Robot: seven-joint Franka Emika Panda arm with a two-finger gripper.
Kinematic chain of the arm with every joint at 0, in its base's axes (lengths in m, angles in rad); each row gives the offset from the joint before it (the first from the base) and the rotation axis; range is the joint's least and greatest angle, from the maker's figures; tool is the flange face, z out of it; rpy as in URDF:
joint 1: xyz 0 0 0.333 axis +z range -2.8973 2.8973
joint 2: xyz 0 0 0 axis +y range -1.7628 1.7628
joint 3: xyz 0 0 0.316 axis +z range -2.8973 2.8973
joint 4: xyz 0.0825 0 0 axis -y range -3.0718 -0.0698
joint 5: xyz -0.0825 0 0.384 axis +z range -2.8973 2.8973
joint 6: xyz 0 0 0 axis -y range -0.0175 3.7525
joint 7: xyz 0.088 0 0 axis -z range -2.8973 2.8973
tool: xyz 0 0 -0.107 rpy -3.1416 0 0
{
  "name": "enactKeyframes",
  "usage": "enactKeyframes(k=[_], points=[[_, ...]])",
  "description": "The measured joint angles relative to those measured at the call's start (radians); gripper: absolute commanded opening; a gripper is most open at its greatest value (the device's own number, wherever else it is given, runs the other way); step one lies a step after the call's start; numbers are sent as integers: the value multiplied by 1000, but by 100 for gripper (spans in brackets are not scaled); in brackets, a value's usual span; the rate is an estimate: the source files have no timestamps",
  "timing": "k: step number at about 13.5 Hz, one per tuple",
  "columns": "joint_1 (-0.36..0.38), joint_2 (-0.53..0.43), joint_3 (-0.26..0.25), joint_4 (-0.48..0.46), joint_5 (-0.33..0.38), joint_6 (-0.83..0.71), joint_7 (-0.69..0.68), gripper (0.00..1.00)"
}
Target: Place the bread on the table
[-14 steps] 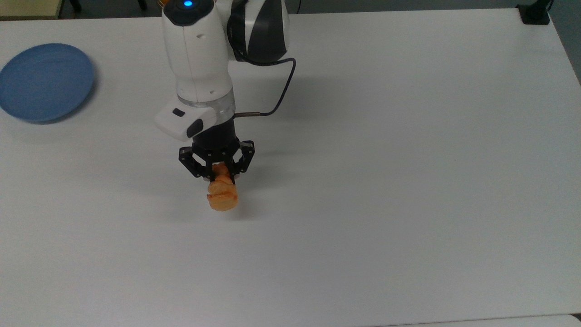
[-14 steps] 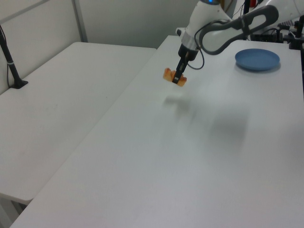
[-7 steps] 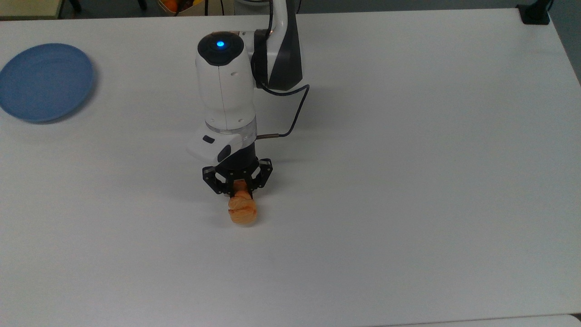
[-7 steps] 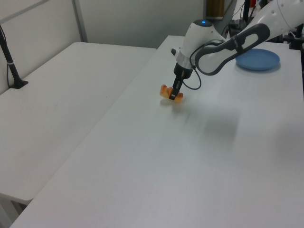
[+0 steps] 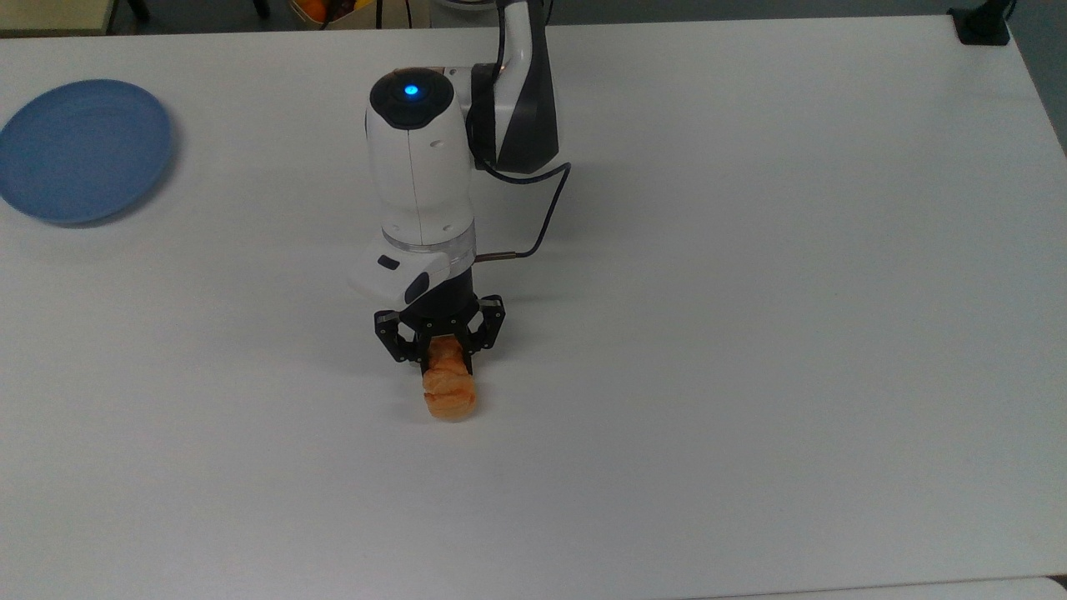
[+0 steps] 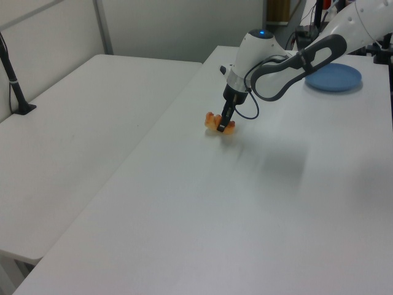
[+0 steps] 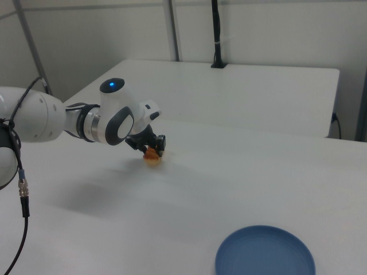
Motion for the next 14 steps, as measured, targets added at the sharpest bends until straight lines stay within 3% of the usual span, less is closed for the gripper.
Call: enactKeyframes(k=[6, 9, 11, 14], points=[[-1, -3, 0, 10, -37, 0, 3, 100], [-7, -47, -2, 17, -37, -31, 8, 100], [-13, -120, -5, 18, -37, -155, 14, 100], [-21, -308, -16, 20, -18, -431, 61, 100]])
